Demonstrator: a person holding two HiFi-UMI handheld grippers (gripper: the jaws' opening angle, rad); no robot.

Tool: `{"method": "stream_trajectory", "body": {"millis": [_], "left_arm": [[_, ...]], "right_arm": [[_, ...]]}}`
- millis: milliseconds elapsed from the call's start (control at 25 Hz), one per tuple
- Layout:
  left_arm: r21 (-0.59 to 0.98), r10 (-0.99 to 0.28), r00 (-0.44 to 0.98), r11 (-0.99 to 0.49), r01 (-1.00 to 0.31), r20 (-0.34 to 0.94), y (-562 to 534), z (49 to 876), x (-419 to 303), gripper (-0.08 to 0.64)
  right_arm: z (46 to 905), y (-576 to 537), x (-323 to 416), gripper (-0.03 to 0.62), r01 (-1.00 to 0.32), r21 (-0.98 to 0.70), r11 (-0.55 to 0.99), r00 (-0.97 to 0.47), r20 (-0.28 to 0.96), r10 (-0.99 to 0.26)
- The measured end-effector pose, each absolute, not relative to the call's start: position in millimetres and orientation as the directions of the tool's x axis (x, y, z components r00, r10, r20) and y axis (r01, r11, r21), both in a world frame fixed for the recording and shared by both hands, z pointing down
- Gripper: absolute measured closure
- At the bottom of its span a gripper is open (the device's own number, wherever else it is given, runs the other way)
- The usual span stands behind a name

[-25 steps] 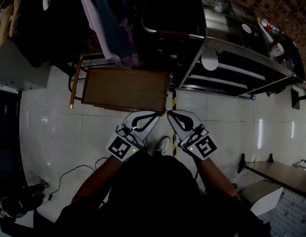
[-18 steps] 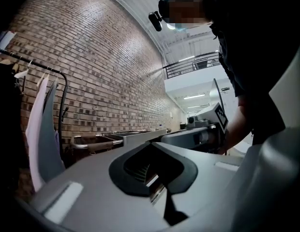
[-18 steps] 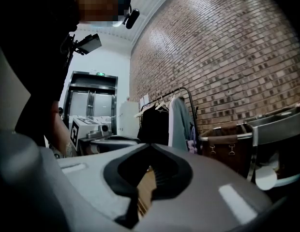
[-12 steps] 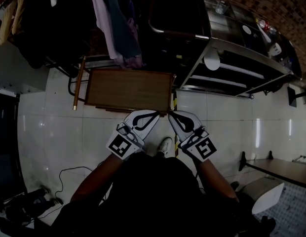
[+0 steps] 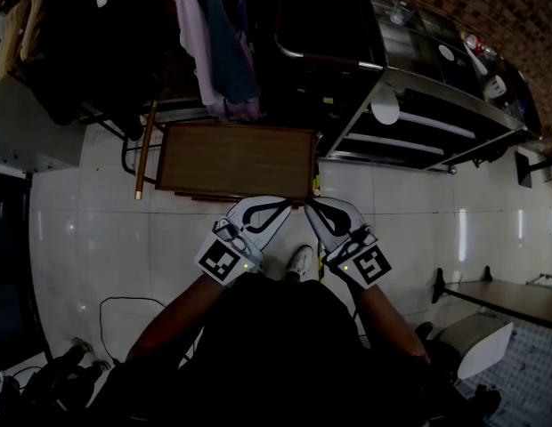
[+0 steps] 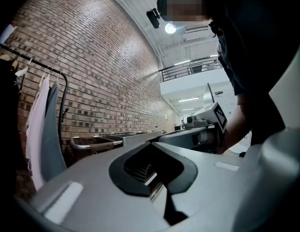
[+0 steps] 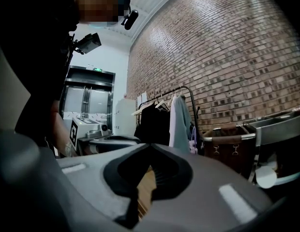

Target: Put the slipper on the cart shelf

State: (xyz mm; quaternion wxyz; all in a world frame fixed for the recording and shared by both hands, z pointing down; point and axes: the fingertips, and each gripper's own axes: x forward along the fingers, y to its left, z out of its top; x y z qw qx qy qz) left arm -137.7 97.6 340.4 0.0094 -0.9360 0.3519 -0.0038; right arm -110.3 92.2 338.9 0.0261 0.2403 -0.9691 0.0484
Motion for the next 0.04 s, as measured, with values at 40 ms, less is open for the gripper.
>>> {"method": "stream_trajectory", "body": {"millis": [40], "left_arm": [[-0.027,-0.658,0.753,-0.753,-0.658,-0.003,98.7,340.4,-139.3,0.555]], "right_arm": [[339.8,93.6,-112.3,0.592,-0.469,-0.081,0.880,-0.883,0.074,-0.464]]}}
